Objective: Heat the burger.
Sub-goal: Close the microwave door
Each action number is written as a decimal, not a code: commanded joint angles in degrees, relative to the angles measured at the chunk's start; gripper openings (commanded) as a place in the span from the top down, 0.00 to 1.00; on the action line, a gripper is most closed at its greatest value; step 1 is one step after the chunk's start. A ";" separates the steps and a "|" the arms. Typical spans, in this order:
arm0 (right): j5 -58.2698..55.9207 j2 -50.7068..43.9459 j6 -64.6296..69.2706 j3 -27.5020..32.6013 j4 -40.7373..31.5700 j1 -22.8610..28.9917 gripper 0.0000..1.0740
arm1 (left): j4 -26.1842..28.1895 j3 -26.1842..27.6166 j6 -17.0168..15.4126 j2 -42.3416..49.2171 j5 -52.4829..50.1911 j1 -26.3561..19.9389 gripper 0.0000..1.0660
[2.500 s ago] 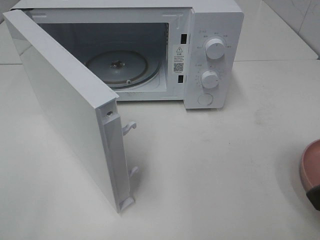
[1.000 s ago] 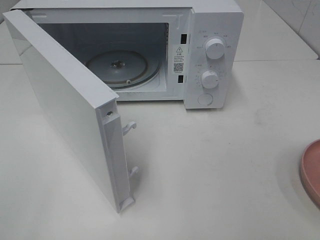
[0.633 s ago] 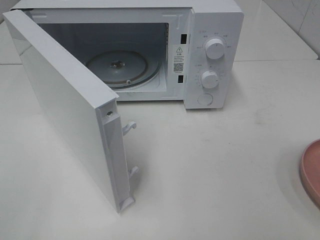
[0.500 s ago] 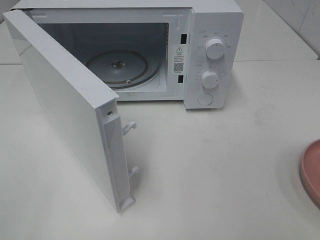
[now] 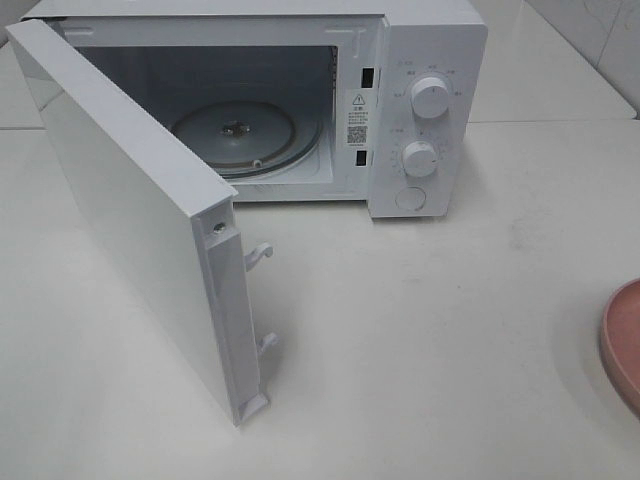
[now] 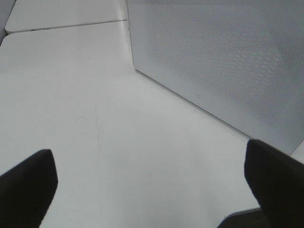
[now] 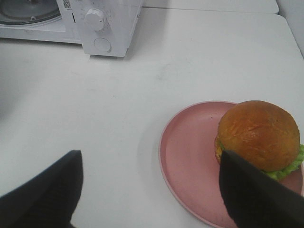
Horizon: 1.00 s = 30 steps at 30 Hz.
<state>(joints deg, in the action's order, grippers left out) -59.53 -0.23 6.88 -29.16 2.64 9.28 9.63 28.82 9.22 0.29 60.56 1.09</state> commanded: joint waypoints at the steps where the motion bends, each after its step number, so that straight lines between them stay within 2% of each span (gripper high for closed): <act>1: 0.06 -1.49 -0.34 0.11 -0.23 -0.40 0.29 | -0.06 -0.11 -0.52 1.09 -0.86 0.00 0.06; 24: 0.06 -1.49 -0.34 0.11 -0.23 -0.40 0.29 | -0.34 0.52 -0.69 0.29 -1.26 0.00 0.06; 30: 0.06 -1.49 -0.34 0.11 -0.23 -0.40 0.29 | -0.06 1.49 -0.69 -3.38 -6.99 -0.06 0.11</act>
<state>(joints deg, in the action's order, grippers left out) -59.53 -0.23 6.88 -29.16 2.64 9.28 9.40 29.91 9.17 -3.04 55.46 1.09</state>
